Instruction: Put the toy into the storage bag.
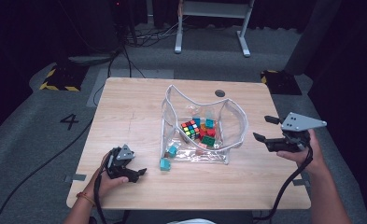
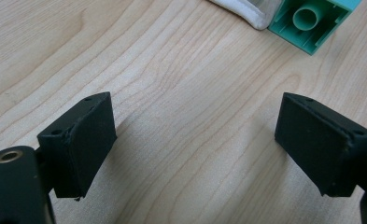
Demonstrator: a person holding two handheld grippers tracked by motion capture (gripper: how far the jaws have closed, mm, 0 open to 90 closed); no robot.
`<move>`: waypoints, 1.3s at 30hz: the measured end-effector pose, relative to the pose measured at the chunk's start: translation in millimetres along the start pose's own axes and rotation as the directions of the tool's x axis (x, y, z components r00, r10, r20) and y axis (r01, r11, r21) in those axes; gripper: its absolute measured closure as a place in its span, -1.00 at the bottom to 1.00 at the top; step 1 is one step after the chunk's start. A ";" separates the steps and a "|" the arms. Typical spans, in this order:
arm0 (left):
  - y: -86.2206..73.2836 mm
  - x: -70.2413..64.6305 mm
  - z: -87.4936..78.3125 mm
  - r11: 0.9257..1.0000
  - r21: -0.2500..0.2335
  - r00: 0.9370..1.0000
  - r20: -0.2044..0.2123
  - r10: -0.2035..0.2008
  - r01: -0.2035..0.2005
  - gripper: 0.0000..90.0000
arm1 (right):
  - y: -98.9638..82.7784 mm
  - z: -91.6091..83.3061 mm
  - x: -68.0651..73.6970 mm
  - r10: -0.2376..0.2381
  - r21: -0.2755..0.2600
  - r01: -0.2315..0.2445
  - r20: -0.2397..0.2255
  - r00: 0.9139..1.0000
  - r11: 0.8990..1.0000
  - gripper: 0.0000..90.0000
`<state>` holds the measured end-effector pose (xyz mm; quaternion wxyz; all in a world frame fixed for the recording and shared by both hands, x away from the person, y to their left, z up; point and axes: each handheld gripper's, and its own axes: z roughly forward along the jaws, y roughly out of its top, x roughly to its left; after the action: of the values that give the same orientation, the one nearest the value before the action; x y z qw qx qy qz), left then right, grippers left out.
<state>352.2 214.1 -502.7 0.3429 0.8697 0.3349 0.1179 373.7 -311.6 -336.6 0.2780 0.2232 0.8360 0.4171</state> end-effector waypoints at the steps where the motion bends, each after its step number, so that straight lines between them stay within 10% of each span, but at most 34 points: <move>1: 0.0 0.1 0.0 1.000 0.001 1.000 0.000 0.001 -0.001 -0.72 | -6.4 0.8 2.1 0.006 0.006 -0.006 0.005 1.000 1.000 -0.39; 21: -0.1 -0.5 -0.1 1.000 -0.001 1.000 -0.004 -0.005 0.005 -0.72 | -76.2 44.9 62.7 0.101 0.077 -0.088 -0.184 0.978 0.993 -0.32; 39: -0.2 -0.6 0.0 1.000 -0.003 1.000 -0.004 -0.007 0.007 -0.72 | -76.1 108.8 134.9 0.112 0.102 -0.078 -0.388 0.915 0.992 -0.23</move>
<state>351.7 213.8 -502.9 0.3440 0.8677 0.3386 0.1187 333.2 -209.7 -490.8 0.0744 0.1870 0.8797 0.4308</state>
